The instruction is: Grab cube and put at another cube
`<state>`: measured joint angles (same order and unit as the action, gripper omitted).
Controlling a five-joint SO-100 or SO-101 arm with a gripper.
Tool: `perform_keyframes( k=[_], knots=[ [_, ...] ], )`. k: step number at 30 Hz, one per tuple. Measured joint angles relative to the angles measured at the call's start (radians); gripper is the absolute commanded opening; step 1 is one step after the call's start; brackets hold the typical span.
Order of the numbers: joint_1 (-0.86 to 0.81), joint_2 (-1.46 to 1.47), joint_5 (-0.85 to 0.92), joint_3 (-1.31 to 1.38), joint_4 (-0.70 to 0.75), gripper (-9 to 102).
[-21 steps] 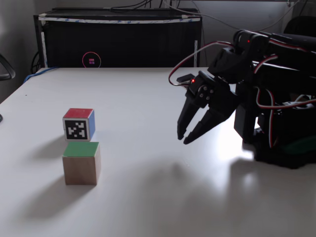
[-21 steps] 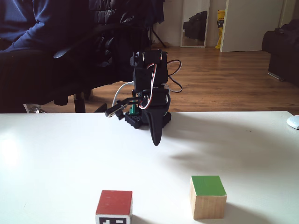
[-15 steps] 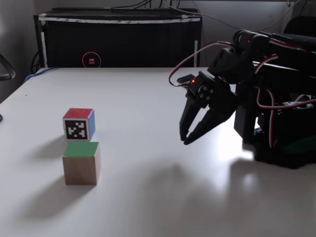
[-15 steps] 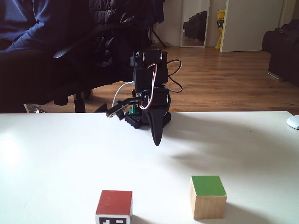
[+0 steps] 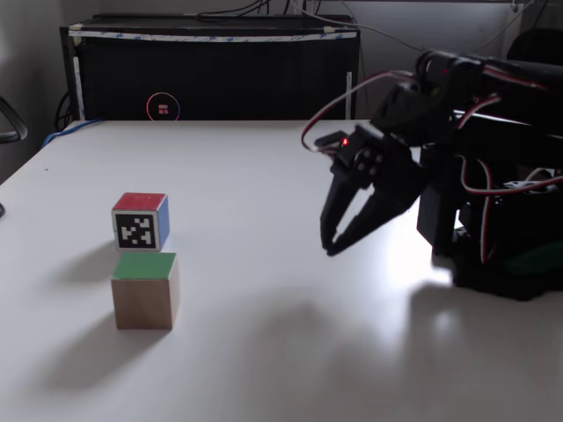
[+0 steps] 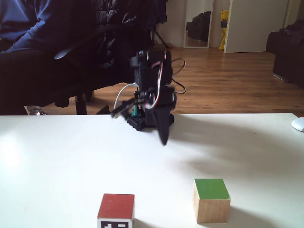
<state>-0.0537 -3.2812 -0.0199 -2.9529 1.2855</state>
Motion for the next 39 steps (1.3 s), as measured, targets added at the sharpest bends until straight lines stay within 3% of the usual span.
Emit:
perform_keyframes(
  k=[4,13,39],
  knots=[
    [0.061,0.187,-0.107,0.163,-0.075,8],
    [0.147,0.904,-0.314,0.531,-0.293,26],
    [0.187,1.586,-0.351,1.112,-0.132,34]
  ],
)
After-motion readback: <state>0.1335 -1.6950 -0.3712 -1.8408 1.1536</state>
